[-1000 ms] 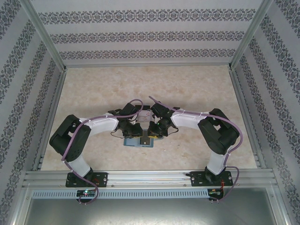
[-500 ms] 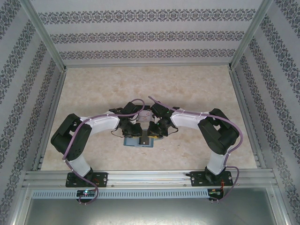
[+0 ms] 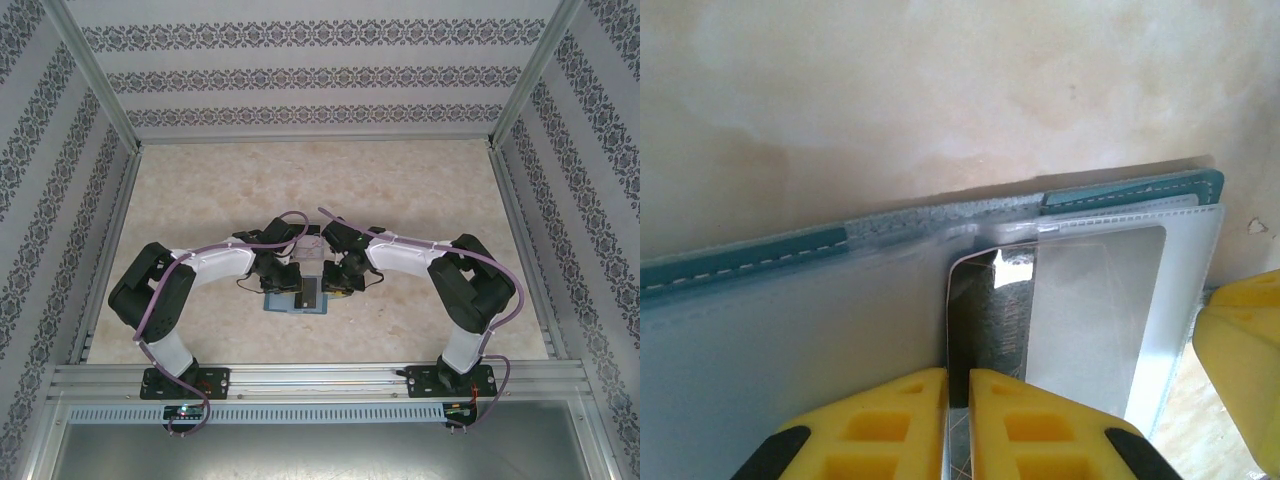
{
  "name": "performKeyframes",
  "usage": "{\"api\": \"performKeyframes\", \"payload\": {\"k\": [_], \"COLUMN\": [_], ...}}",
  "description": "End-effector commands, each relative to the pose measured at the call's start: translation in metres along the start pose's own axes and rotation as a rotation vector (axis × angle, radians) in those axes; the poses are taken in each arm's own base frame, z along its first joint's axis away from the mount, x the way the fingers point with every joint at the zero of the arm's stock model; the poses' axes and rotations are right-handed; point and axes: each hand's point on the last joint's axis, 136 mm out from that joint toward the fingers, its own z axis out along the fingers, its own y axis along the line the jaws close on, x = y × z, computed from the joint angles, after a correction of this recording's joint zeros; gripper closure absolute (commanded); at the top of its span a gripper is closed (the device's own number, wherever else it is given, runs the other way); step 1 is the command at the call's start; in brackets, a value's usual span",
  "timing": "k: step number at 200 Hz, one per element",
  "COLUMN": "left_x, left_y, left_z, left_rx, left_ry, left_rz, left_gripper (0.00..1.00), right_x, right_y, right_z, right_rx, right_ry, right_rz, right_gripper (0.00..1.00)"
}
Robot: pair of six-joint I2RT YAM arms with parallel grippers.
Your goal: Take the credit cards out of the card holder
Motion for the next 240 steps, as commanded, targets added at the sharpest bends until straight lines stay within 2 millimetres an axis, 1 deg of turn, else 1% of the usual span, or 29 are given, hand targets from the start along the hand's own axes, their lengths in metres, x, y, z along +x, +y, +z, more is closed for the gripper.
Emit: {"api": "performKeyframes", "payload": {"k": [1, 35, 97, 108, 119, 133, 152, 172, 203, 240], "left_x": [0.008, 0.008, 0.007, 0.007, 0.006, 0.006, 0.006, 0.007, 0.006, 0.006], "left_y": [0.020, 0.020, 0.020, 0.020, 0.019, 0.019, 0.019, 0.019, 0.018, 0.020], "left_z": [0.003, 0.002, 0.001, 0.001, 0.001, 0.000, 0.001, 0.001, 0.000, -0.002], "left_rx": [-0.073, -0.071, -0.075, -0.075, -0.075, -0.075, -0.075, -0.071, -0.071, -0.083], "left_ry": [0.029, 0.030, 0.022, 0.021, 0.020, 0.020, 0.022, 0.023, 0.023, 0.015], "left_rz": [-0.025, -0.026, -0.025, -0.026, -0.024, -0.024, -0.025, -0.025, -0.026, -0.022], "left_gripper": [0.85, 0.85, 0.85, 0.85, 0.85, 0.85, 0.85, 0.85, 0.85, 0.85], "right_x": [0.002, 0.002, 0.004, 0.003, 0.003, 0.003, 0.002, 0.003, 0.003, 0.008], "right_y": [0.022, 0.031, 0.016, 0.016, 0.021, 0.030, 0.041, 0.045, 0.037, 0.014], "right_z": [-0.005, -0.004, -0.011, -0.012, -0.013, -0.013, -0.013, -0.008, 0.006, 0.026], "right_rx": [-0.081, -0.097, -0.015, -0.014, -0.037, -0.084, -0.136, -0.153, -0.128, -0.052], "right_ry": [-0.009, -0.009, -0.029, -0.033, -0.035, -0.034, -0.031, -0.020, 0.005, 0.042], "right_rz": [-0.019, -0.032, -0.016, -0.016, -0.016, -0.020, -0.024, -0.018, -0.008, 0.020], "right_gripper": [0.80, 0.80, 0.80, 0.82, 0.86, 0.89, 0.90, 0.90, 0.90, 0.86]}}
